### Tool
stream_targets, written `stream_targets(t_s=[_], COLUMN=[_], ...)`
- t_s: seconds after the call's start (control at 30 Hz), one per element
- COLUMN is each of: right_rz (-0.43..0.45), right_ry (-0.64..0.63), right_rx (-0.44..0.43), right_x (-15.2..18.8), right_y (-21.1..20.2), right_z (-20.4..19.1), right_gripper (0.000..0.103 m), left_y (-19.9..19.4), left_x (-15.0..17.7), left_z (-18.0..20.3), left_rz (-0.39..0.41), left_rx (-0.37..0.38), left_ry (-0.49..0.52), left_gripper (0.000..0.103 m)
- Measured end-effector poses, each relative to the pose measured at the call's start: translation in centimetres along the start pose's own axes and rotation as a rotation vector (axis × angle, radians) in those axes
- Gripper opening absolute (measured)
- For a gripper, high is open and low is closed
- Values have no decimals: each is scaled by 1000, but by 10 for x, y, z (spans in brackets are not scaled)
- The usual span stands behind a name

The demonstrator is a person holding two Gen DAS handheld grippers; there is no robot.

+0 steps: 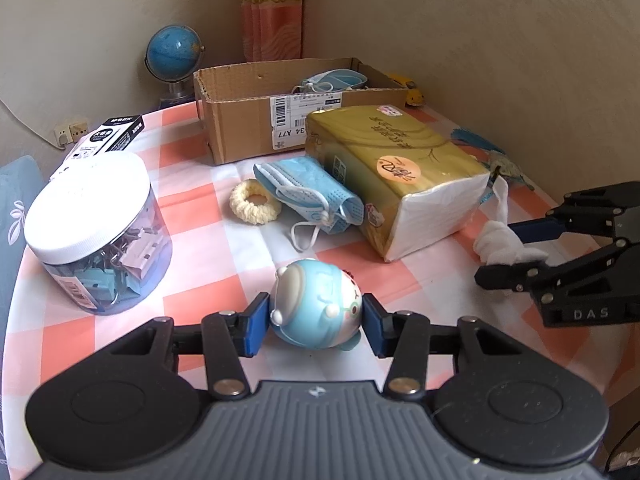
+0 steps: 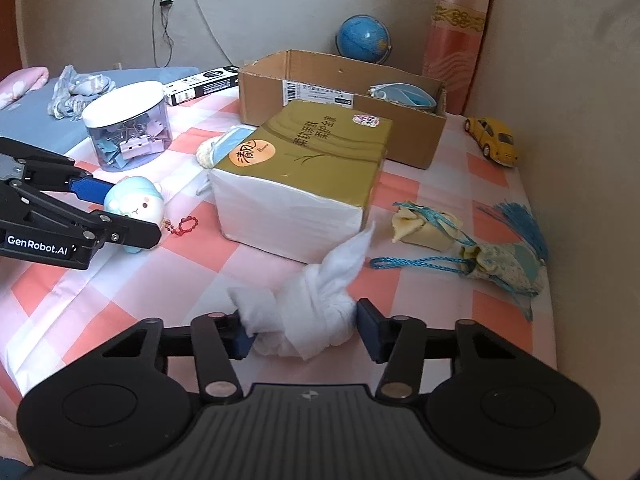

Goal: Organize soft objects
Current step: 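Close the right tool on the white knotted cloth and lift it, then carry the white cloth with the right tool into the box and release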

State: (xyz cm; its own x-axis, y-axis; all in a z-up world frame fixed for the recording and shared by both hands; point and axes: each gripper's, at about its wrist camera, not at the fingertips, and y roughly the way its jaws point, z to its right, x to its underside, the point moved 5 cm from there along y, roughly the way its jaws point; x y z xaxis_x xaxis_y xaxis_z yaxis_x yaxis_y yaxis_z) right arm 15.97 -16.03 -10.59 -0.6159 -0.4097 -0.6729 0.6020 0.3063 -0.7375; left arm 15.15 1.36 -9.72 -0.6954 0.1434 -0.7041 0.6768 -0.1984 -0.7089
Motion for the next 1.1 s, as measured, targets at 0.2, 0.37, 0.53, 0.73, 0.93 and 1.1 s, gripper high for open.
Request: stream_targets(t_s=[0.2,0.37,0.53,0.73,0.93,1.1], right_rz=[1,2,-2,25,62,94], right_ry=[-7,-14,-5,-4,-37,-82], right_rx=[14,3,-28,-65,-61,-42], right_x=[0,-3,-5,-19,-49,-86], right_y=[-9,-21,-34,-52,-57,-47], right_z=[-2,-5,-9,-14,-19,-19], right_gripper=[54,54,54,54,54,54], left_y=[-7,-19,-35,-54,-68,-68], left_x=[-1,-1,1,2,-2,-6], left_z=[2,4,8,10,8,4], left_rz=[-17,-43,-55,-33,24,63], left_rx=[24,60,106,145,146,149], left_ry=[48,89,114,107,99,49], left_gripper=[47,47,47,47,47,47])
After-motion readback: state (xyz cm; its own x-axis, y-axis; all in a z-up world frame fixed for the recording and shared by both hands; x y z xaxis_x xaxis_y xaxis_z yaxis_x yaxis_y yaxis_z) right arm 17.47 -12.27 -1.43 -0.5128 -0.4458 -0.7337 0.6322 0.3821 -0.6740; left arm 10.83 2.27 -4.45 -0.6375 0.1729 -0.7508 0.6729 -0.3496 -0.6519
